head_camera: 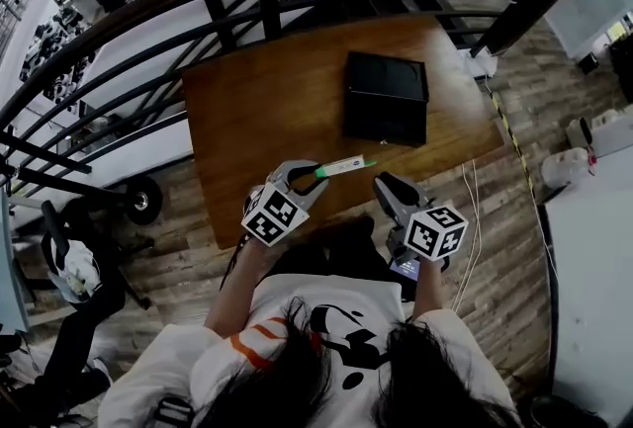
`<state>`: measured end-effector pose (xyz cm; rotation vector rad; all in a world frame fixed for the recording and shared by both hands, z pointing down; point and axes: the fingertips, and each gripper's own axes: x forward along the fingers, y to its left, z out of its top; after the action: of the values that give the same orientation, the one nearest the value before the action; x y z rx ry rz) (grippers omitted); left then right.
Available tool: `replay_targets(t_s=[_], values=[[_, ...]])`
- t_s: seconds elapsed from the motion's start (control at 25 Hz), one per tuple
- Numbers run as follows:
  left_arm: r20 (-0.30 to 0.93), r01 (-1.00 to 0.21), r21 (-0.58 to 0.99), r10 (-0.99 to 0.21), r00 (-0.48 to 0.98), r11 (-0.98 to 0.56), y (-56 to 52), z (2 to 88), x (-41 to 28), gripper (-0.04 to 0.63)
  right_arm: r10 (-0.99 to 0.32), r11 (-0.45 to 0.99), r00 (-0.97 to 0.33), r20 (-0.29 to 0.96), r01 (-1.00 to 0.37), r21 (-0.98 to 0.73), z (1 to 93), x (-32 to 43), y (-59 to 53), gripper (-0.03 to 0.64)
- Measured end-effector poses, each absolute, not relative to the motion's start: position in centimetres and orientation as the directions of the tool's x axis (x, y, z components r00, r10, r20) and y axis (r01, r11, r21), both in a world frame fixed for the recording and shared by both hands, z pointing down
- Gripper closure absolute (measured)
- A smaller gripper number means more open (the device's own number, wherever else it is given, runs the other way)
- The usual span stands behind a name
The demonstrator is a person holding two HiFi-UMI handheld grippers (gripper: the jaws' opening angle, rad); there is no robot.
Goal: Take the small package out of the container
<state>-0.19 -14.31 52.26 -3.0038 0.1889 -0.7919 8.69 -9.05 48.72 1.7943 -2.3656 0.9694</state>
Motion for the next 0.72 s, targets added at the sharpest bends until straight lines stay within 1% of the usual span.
replay_targets(t_s=[0.36,0.72], values=[[0.478,-0.128,-0.029,-0.126,0.869,-0.991,-13.0,52.5,-2.2,0.495,-0.848,0.154,-0.35,0.398,-0.881,-0.447,48.6,6.0,-7.5,0.526],[0.462,-0.167,-0.031,-0.162,0.872,-0.986,-11.3,51.3,-1.0,0.495,-0.829,0.191,-0.377,0.414,-0.885,-0.425,48.1,5.2,-4.5,0.529]])
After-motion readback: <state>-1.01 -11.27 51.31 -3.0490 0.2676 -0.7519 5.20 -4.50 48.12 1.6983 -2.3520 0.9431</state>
